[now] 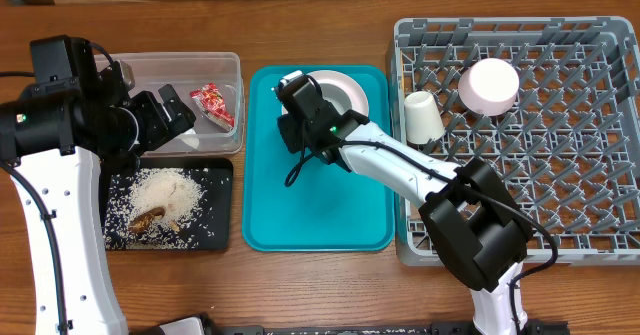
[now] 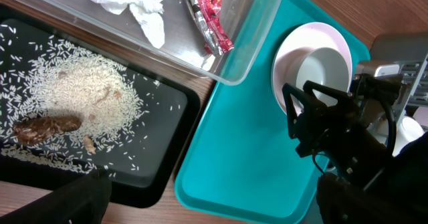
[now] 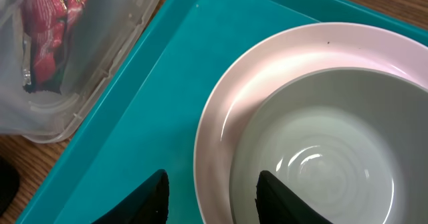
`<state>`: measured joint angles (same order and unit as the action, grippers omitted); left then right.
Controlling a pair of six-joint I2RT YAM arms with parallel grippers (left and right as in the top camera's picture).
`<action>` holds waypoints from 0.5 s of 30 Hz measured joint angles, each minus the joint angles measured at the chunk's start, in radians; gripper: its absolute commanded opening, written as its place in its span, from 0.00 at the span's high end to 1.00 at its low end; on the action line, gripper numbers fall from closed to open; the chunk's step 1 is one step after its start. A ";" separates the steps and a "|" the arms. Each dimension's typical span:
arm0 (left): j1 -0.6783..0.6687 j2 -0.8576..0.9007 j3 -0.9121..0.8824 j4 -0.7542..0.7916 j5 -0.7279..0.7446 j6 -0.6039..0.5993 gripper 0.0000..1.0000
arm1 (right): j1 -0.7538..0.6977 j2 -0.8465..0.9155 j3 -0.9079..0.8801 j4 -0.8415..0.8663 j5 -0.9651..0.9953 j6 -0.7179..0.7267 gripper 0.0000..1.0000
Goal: Sort waste into correct bins and load items into the dishwasher
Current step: 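Close the right gripper on the white bowl's rim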
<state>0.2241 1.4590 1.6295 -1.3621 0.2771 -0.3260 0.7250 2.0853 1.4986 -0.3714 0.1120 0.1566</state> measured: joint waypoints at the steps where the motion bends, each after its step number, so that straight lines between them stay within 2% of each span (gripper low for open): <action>1: 0.000 0.000 0.000 0.000 0.000 0.000 0.00 | -0.001 0.000 0.000 0.004 -0.001 0.000 0.55; 15: 0.000 0.000 0.000 0.000 0.000 0.000 0.00 | -0.051 0.006 0.000 0.014 -0.009 0.000 0.54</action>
<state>0.2241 1.4590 1.6295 -1.3621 0.2771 -0.3256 0.6739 2.0914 1.4982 -0.3573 0.1028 0.1562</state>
